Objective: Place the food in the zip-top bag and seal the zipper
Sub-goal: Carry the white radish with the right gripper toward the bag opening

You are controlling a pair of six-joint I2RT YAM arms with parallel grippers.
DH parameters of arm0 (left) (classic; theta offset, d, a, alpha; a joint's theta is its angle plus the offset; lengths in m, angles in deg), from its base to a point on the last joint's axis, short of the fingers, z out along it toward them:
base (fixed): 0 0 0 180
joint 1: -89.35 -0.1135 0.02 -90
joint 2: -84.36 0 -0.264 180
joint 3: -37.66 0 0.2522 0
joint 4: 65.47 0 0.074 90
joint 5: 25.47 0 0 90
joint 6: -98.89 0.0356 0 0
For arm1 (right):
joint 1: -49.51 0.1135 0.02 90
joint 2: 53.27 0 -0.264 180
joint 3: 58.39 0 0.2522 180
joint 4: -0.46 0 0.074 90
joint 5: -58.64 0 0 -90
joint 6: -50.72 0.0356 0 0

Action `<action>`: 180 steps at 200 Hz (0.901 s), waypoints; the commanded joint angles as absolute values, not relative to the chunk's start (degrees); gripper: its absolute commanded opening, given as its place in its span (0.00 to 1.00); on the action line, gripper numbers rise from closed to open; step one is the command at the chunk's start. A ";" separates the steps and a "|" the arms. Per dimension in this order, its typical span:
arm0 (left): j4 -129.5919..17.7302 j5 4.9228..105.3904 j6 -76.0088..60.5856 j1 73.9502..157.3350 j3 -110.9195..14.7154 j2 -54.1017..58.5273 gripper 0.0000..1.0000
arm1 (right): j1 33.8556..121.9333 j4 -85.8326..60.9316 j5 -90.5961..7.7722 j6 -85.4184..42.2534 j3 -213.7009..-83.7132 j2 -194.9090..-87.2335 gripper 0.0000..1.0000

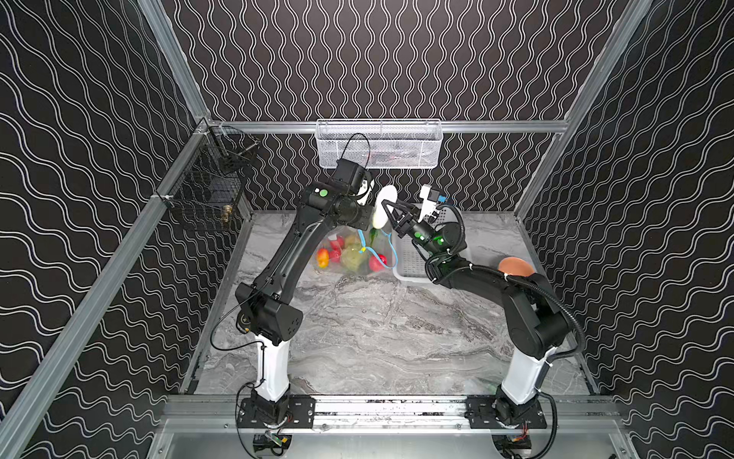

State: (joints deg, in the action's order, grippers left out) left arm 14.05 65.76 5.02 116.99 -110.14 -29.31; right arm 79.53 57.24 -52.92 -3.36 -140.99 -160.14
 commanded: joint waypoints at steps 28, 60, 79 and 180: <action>13.90 65.10 5.29 116.40 -110.57 -29.59 0.00 | 80.69 64.36 -51.68 -5.62 -140.57 -161.64 0.00; 14.12 64.57 4.79 116.16 -111.09 -30.08 0.00 | 81.48 63.71 -51.06 -7.40 -139.66 -161.47 0.00; 13.97 64.24 4.60 116.20 -111.01 -29.91 0.00 | 81.84 62.96 -51.07 -8.81 -139.23 -161.14 0.00; 13.94 64.70 4.78 116.12 -110.99 -29.57 0.00 | 82.21 63.43 -51.09 -11.53 -135.20 -161.64 0.00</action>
